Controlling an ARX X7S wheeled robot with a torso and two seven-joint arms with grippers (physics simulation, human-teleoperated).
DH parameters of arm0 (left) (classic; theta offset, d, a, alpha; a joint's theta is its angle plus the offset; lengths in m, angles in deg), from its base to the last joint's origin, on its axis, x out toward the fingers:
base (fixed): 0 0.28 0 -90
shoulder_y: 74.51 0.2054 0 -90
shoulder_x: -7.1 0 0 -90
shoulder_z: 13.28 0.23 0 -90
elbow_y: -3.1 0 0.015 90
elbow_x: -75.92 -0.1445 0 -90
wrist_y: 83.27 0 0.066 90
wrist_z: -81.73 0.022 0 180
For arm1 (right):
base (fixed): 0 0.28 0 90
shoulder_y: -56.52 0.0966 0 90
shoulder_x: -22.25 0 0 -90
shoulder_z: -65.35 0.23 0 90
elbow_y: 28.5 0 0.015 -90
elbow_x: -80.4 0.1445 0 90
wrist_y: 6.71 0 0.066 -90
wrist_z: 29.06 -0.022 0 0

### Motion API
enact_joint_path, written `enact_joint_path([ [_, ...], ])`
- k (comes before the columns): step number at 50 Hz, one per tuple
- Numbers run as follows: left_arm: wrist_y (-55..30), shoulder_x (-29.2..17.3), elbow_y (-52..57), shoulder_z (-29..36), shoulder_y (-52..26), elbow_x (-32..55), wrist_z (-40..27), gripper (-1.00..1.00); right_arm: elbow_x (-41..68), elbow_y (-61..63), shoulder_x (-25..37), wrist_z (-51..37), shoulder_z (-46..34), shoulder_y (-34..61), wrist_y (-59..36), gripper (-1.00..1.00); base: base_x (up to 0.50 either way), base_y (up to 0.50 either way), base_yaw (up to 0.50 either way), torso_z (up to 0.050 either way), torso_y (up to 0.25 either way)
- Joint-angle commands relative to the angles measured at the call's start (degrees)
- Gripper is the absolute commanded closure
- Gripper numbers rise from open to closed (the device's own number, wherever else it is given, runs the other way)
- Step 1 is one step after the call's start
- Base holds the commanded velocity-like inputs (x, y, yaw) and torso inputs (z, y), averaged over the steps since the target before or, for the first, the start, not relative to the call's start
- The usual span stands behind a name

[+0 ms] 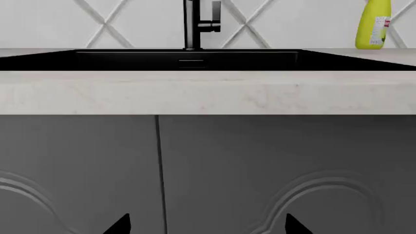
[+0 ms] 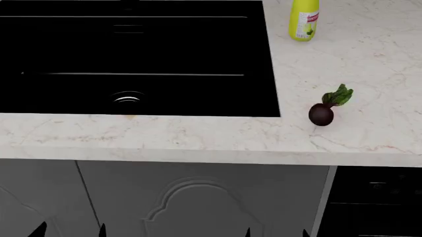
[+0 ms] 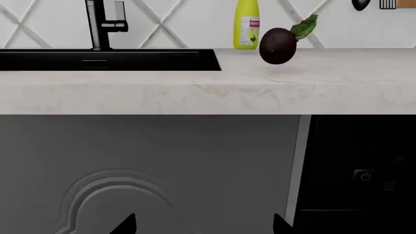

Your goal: Pick the beet from the counter and place it in the sink

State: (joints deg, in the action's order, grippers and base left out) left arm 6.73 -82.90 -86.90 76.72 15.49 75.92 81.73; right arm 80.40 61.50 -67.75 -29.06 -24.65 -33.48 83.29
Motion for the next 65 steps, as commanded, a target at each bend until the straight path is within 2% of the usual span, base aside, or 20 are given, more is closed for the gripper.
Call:
enact_joint_path([
  [1,0.19,-0.54,-0.32,0.49,-0.13,0.54,-0.49,-1.0,3.45,-0.67,3.43,-4.08,-4.13,0.25,0.68,-1.0,0.0,0.0,0.0,0.0,0.0],
  [24,0.89,-3.84,0.4,4.79,0.9,2.74,-4.17,-1.0,4.68,-0.39,4.86,-5.98,-6.62,0.08,0.51,-1.0,0.0,0.0,0.0,0.0,0.0],
  [30,-6.88,-4.39,11.67,5.57,2.67,1.48,-6.39,-1.0,4.47,8.9,6.05,-7.16,-7.29,-1.99,-4.27,-1.0,0.0,0.0,0.0,0.0,0.0],
  [33,-15.25,-4.22,16.99,5.92,1.87,1.37,-7.46,-1.0,4.86,16.33,6.82,-7.51,-7.61,-2.68,-8.83,-1.0,0.0,0.0,0.0,0.0,0.0],
  [34,-20.73,-4.02,19.78,5.46,1.33,2.91,-7.24,-1.0,5.33,18.45,7.19,-7.29,-7.59,-2.72,-9.99,-1.0,0.0,0.0,0.0,0.0,0.0],
  [41,-23.85,-5.96,21.92,6.7,-2.48,3.02,-6.46,-1.0,4.25,29.18,8.87,-9.34,-7.84,0.91,-24.55,-1.0,0.0,0.0,0.0,0.0,0.0],
  [49,-29.5,-7.46,26.63,5.55,-5.64,4.95,-6.08,-1.0,5.08,35.58,10.18,-9.39,-8.23,4.29,-35.12,-1.0,0.0,0.0,0.0,0.0,0.0],
  [56,-32.05,-8.79,26.68,5.87,-10.17,4.78,-5.85,-1.0,7.23,35.69,10.55,-8.58,-6.3,8.26,-38.93,-1.0,0.0,0.0,0.0,0.0,0.0],
  [65,-35.68,-9.57,25.46,2.54,-15.46,5.8,-7.19,-1.0,8.07,35.3,11.29,-8.83,-4.47,11.77,-40.83,-1.0,0.0,0.0,0.0,0.0,0.0],
])
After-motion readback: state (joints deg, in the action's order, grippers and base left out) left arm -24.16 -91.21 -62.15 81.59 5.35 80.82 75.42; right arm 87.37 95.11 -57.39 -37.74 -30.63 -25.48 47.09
